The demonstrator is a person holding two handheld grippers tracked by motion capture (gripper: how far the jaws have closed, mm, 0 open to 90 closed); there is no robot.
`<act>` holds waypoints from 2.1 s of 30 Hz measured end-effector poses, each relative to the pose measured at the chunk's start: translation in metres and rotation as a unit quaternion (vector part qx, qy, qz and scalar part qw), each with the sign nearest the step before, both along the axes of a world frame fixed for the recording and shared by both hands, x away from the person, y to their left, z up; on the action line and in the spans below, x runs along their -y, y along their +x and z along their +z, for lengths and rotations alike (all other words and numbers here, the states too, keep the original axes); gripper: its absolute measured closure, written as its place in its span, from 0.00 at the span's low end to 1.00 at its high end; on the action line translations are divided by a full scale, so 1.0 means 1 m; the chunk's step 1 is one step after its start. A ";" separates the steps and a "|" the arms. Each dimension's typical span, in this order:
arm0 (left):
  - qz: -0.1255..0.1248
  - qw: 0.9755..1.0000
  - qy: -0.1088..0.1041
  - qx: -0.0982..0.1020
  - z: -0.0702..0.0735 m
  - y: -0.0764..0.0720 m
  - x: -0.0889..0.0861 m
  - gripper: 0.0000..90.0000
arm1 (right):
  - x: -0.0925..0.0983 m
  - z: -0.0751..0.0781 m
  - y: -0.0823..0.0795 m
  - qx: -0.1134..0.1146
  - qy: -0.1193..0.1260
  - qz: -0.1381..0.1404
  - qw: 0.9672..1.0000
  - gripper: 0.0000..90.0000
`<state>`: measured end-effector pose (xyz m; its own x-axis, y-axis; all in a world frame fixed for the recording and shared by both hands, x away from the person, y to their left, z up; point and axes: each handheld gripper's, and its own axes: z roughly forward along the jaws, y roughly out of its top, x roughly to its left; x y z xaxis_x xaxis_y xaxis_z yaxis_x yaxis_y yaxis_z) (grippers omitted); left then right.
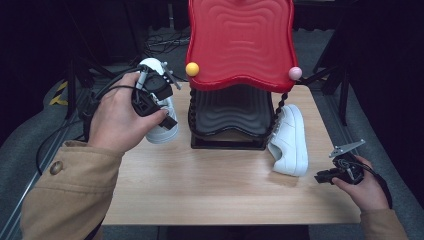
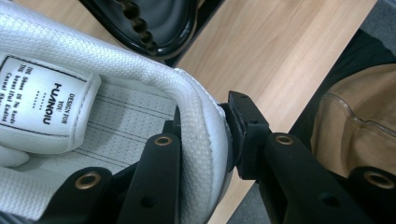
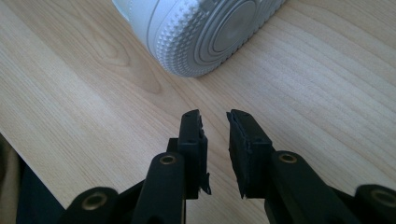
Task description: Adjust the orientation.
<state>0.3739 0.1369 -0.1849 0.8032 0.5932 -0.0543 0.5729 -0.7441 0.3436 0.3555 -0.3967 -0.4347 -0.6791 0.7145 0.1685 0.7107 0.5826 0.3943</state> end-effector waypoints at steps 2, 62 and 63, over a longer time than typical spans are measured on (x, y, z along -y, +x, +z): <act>0.001 1.000 0.003 0.002 0.004 0.001 0.000 0.83 | 0.001 0.000 0.000 0.002 0.001 0.002 1.000 0.83; -0.077 0.987 0.004 0.141 0.123 0.047 0.101 0.83 | 0.018 0.001 -0.024 0.014 0.008 -0.006 1.000 0.87; -0.080 0.987 0.003 0.139 0.123 0.050 0.104 0.83 | 0.020 0.001 -0.026 0.014 0.009 -0.010 1.000 0.87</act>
<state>0.4235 0.0324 -0.0618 0.8698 0.4578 0.1841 0.3325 -0.8194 0.4670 0.3297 -0.4166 -0.4333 -0.6700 0.7244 0.1626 0.7101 0.5615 0.4248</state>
